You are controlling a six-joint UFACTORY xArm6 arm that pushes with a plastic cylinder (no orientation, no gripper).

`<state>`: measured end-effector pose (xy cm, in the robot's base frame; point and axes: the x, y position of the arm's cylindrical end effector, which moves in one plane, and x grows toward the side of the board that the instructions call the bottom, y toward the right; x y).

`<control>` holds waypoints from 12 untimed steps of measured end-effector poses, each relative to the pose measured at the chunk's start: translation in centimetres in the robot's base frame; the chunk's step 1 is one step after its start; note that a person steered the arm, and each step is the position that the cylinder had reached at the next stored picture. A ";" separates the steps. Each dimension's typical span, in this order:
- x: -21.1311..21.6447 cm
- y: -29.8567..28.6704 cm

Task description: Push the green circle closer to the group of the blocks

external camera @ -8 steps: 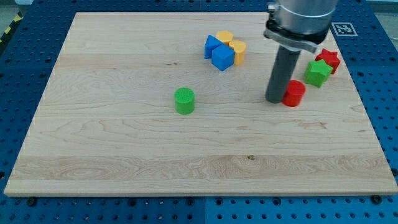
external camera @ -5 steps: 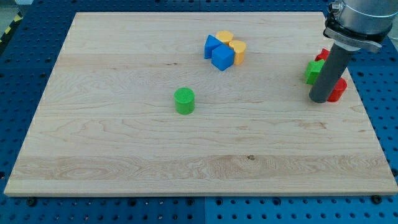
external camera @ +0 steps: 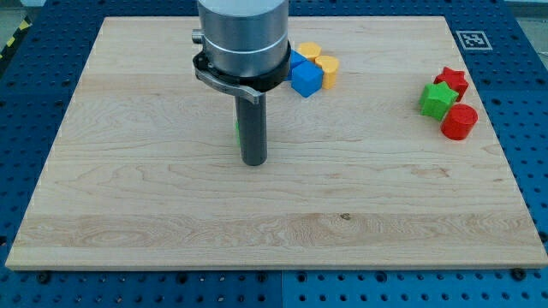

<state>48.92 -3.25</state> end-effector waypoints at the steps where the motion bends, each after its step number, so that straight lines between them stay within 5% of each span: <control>1: 0.0 -2.4; 2: 0.6 -8.2; 4: 0.6 -8.5; 10: -7.9 9.3; 12: -2.3 8.3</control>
<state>46.61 5.03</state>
